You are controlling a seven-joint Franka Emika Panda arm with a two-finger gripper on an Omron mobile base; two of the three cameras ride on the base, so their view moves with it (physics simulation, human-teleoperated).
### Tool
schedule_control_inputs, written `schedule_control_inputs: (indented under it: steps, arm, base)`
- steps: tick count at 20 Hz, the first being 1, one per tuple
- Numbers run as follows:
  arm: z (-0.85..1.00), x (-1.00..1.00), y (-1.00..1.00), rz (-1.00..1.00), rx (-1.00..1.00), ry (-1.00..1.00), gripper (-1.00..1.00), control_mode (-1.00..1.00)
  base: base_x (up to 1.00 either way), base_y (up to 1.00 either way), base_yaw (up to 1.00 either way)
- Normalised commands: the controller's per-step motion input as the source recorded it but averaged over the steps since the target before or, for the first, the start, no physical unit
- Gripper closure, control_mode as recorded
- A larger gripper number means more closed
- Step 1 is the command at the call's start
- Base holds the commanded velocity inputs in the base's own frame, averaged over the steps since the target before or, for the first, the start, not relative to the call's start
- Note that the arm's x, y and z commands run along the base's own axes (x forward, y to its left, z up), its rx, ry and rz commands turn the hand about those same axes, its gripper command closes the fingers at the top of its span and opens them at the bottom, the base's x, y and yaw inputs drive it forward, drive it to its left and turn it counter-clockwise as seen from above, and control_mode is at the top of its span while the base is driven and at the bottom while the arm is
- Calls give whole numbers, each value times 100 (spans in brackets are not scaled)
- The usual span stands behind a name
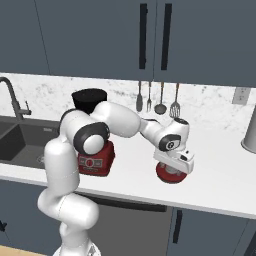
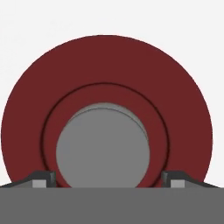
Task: Close the lid blender by securely placing the lid on top.
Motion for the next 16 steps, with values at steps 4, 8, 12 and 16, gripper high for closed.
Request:
schedule_control_inputs:
  steps: [4,8,12,16]
  arm:
    - [-5,15,0,0,-1,0,-100,-100]
    - [0,13,-1,0,0,0,-100,-100]
    - [-1,18,0,0,0,0,-100,-100]
    - [-12,7,0,0,-1,0,-100,-100]
  base:
    - [0,0,0]
    - [0,0,0]
    - [0,0,0]
    - [0,0,0]
